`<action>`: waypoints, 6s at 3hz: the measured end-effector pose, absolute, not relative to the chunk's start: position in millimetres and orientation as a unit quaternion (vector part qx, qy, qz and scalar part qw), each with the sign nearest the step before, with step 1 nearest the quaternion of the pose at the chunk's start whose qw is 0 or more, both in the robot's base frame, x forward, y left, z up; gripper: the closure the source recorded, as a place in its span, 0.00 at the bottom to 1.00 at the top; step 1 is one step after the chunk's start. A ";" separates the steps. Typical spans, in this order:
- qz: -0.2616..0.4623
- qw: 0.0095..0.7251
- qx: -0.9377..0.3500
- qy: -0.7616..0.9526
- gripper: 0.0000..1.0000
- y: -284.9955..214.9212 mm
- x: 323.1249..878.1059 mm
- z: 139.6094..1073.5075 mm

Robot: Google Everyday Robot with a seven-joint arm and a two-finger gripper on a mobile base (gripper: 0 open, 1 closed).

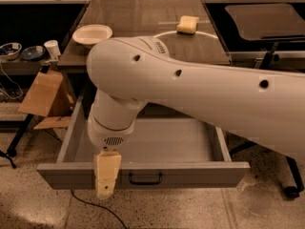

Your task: Close top drawer

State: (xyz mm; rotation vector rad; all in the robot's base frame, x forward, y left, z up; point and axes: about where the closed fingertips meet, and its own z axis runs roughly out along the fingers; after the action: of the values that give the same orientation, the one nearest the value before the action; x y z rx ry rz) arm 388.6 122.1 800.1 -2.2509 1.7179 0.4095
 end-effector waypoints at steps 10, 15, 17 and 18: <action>0.174 0.029 -0.702 0.690 0.50 227.0 393.1 635.0; 0.122 0.076 -0.682 0.717 0.00 235.6 457.6 607.7; 0.127 0.101 -0.661 0.732 0.18 192.7 474.5 605.1; 0.127 0.111 -0.658 0.734 0.43 181.6 487.5 609.8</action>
Offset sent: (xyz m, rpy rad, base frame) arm -0.0026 0.0378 -0.0187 -0.0250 0.0295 0.0298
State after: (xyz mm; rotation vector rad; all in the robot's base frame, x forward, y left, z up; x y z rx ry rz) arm 487.5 181.6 609.8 -1.9333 2.1553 0.3725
